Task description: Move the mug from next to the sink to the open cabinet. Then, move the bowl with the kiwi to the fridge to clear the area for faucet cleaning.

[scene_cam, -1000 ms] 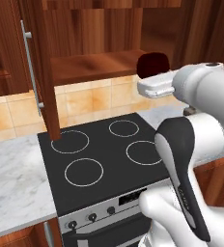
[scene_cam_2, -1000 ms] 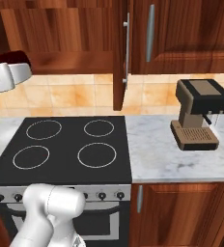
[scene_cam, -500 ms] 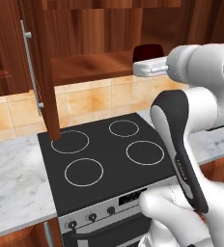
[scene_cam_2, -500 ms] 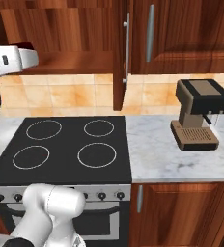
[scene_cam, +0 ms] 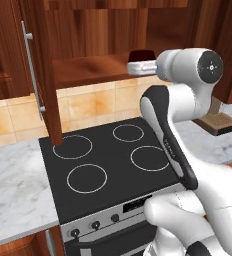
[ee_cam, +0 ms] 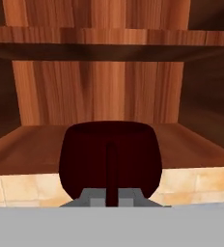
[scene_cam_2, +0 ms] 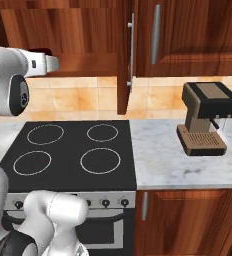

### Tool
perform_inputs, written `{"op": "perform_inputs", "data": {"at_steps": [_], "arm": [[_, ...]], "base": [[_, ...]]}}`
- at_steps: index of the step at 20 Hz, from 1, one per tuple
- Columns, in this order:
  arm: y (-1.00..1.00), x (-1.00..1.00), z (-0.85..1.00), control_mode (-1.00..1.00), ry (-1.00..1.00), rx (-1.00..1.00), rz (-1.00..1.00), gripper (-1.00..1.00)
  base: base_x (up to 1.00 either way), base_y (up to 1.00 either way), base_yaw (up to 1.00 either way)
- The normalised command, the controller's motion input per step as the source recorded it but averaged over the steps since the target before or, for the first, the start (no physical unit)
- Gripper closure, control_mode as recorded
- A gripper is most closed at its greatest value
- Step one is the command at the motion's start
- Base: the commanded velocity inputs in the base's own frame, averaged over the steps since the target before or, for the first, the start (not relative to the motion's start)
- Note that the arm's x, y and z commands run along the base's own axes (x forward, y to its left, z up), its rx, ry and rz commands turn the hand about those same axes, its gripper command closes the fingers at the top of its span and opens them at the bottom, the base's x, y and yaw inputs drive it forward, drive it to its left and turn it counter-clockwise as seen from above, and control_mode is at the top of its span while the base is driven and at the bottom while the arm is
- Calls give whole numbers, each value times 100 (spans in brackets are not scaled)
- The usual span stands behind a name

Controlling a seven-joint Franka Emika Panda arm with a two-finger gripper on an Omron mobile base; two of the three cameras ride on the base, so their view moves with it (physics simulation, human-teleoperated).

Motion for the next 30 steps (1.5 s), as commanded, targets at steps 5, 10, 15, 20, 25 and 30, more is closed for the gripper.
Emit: {"op": "perform_inputs", "data": {"at_steps": [5,10,15,20,25,30], "arm": [[7,90,0,-100,1,0,0,100],[11,84,-15,-100,14,0,0,100],[12,70,-29,-100,15,-2,0,100],[9,74,-30,-100,7,-2,0,100],[13,73,-32,-100,1,-2,0,100],[15,64,-37,-100,0,0,0,100]], "base": [[0,0,0],[0,0,0],[0,0,0],[0,0,0],[0,0,0],[0,0,0]]}}
